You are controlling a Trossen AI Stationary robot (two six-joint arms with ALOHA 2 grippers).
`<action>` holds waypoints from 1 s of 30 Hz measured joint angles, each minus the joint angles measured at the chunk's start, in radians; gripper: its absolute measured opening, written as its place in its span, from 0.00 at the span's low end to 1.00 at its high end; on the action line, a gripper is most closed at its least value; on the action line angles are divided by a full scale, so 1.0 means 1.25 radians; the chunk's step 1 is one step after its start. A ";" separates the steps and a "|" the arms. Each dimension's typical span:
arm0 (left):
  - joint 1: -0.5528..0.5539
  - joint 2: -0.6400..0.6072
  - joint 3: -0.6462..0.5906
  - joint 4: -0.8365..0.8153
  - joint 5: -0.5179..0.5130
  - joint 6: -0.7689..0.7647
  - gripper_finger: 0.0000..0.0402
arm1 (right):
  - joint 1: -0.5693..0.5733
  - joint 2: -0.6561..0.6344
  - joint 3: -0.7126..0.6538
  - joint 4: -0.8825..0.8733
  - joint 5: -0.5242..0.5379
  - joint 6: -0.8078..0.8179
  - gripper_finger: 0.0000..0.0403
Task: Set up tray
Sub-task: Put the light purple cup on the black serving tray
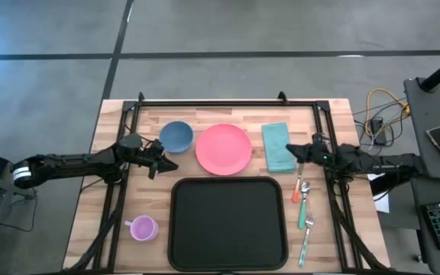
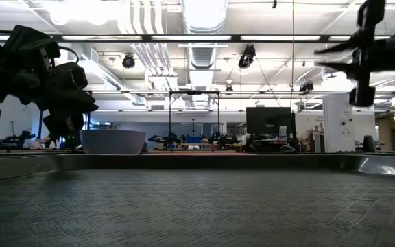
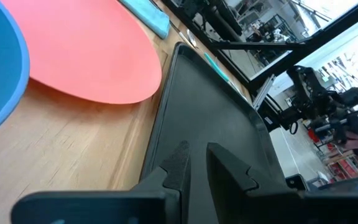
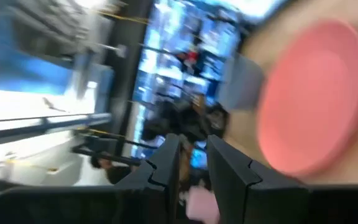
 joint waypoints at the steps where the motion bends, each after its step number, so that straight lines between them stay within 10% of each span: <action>1: 0.000 0.000 0.000 0.000 0.000 0.000 0.08 | 0.007 0.028 0.000 0.002 -0.001 0.029 0.19; 16: 0.000 0.000 0.000 0.000 0.000 0.000 0.08 | 0.046 0.561 0.426 -0.650 -0.078 0.152 0.20; 30: 0.000 0.000 0.001 0.002 0.000 0.000 0.08 | 0.039 0.673 0.527 -0.628 -0.108 0.065 0.25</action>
